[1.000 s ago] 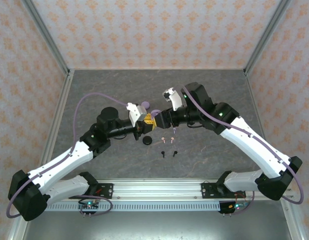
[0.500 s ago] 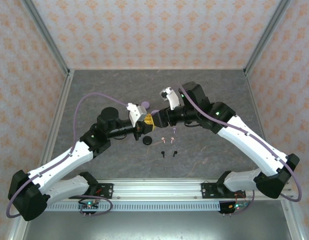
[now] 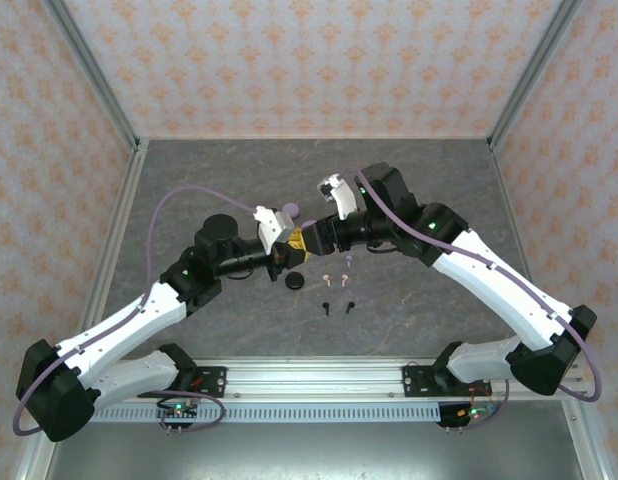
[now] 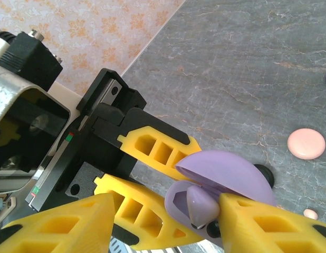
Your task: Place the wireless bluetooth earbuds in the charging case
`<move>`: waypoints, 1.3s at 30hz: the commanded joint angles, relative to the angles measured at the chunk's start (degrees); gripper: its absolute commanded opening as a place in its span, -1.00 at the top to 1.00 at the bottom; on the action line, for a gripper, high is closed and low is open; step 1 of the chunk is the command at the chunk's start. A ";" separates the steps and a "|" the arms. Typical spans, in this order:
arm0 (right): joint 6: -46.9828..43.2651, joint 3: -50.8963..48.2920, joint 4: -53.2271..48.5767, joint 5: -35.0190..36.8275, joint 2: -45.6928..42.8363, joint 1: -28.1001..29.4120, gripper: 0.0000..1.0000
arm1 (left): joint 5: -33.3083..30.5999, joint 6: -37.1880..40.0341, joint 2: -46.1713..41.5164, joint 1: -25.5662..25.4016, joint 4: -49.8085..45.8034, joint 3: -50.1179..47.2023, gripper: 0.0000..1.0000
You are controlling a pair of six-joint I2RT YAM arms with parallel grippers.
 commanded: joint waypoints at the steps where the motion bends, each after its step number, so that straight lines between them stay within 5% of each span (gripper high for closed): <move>1: -1.06 -0.42 2.25 -1.11 -0.34 0.49 -0.11 | -0.58 0.91 0.29 -0.42 0.92 1.44 1.00; 8: -1.00 -0.37 3.32 -1.82 0.03 0.49 -0.13 | -0.58 0.99 0.65 -0.64 0.92 1.79 1.00; 28: -1.38 -0.16 -0.04 11.41 -5.73 -0.51 -0.30 | -1.47 1.52 -0.03 -0.73 0.94 1.19 1.00; 39: 7.36 -9.89 -2.76 13.35 -6.78 -15.00 -0.25 | -2.61 2.14 -3.68 -0.73 -0.67 -1.15 1.00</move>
